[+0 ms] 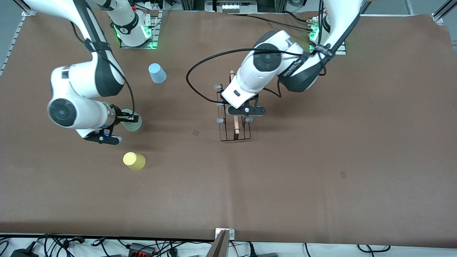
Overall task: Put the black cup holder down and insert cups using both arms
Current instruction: 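Move the rack with the left gripper while the right gripper grasps the cup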
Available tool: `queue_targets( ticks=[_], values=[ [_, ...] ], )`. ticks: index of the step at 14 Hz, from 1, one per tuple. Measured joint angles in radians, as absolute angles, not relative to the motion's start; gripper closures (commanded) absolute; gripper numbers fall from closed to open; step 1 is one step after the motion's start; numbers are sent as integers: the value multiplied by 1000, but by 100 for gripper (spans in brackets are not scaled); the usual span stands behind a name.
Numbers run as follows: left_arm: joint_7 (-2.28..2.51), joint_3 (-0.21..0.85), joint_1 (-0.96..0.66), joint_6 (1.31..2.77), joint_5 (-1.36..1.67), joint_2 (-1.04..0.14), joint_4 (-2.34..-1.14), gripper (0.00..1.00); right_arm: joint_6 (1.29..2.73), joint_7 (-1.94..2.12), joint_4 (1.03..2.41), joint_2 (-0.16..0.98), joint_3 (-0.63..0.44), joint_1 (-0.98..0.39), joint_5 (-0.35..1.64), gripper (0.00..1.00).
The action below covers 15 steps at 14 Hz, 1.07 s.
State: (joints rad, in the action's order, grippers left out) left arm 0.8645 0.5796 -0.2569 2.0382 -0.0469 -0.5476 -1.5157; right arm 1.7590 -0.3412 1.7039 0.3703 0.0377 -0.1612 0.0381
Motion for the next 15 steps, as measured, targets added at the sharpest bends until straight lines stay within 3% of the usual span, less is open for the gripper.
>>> queue_targets(
  ticks=[7, 9, 10, 11, 13, 14, 15],
  values=[
    [885, 575, -297, 2078, -111, -628, -1497, 99, 1758, -341, 1700, 403, 40, -165, 38, 62],
    [890, 569, -297, 2078, -111, -638, -1495, 93, 1759, -341, 1700, 414, 40, -165, 38, 62],
    [900, 566, -297, 2078, -111, -644, -1494, 82, 1759, -342, 1700, 415, 40, -165, 38, 62],
    [923, 565, -297, 2079, -111, -649, -1493, 63, 1759, -342, 1700, 415, 40, -165, 38, 62],
    [962, 564, -295, 2079, -111, -653, -1491, 6, 1759, -342, 1700, 415, 40, -165, 38, 62],
    [969, 564, -293, 2079, -111, -653, -1485, 0, 1759, -342, 1699, 415, 40, -165, 38, 62],
    [971, 564, -290, 2078, -111, -651, -1473, 0, 1759, -342, 1697, 415, 40, -166, 38, 62]
  ],
)
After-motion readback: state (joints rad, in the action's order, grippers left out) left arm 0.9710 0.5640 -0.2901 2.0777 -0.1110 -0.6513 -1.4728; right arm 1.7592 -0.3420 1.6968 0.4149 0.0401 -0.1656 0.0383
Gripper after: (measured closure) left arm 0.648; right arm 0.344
